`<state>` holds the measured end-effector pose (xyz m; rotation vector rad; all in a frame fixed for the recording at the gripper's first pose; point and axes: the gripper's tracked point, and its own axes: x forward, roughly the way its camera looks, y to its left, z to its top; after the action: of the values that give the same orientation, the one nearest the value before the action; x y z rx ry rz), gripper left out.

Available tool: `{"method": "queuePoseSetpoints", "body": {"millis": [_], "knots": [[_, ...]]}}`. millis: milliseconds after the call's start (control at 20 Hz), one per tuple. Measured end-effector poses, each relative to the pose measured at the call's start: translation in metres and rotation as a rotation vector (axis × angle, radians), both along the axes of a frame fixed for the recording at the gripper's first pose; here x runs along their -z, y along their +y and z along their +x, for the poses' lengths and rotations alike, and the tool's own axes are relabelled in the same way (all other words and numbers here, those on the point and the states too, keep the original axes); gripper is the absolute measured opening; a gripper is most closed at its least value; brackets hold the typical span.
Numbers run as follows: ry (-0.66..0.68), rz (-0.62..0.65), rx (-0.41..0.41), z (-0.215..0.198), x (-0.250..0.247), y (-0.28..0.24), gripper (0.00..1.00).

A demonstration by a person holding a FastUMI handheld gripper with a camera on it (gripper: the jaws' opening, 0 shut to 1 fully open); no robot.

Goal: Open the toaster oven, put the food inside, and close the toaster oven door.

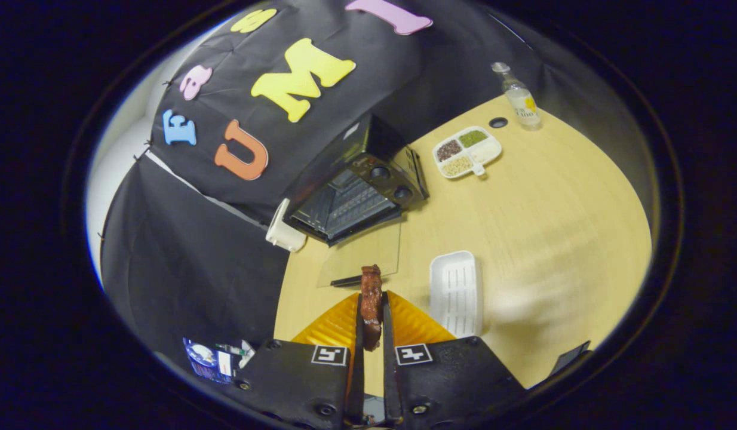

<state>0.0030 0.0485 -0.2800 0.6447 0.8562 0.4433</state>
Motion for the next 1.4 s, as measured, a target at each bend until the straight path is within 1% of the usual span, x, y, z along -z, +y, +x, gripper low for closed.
{"method": "queuePoseSetpoints", "body": {"millis": [200, 250, 400, 600, 700, 800, 1100, 1200, 1400], "knots": [[-0.029, 0.020, 0.073, 0.016, -0.011, 0.066, 0.16], [-0.033, 0.030, 0.076, 0.021, -0.012, 0.085, 0.16], [-0.048, 0.101, 0.120, 0.039, -0.021, 0.134, 0.16], [-0.059, 0.174, 0.227, 0.081, -0.013, 0.177, 0.16], [-0.044, 0.203, 0.302, 0.105, 0.000, 0.189, 0.16], [-0.043, 0.224, 0.358, 0.127, 0.011, 0.195, 0.16], [-0.044, 0.272, 0.573, 0.202, 0.052, 0.191, 0.16], [-0.066, 0.262, 0.611, 0.225, 0.058, 0.196, 0.16], [-0.107, 0.218, 0.620, 0.265, 0.070, 0.213, 0.16]]}}
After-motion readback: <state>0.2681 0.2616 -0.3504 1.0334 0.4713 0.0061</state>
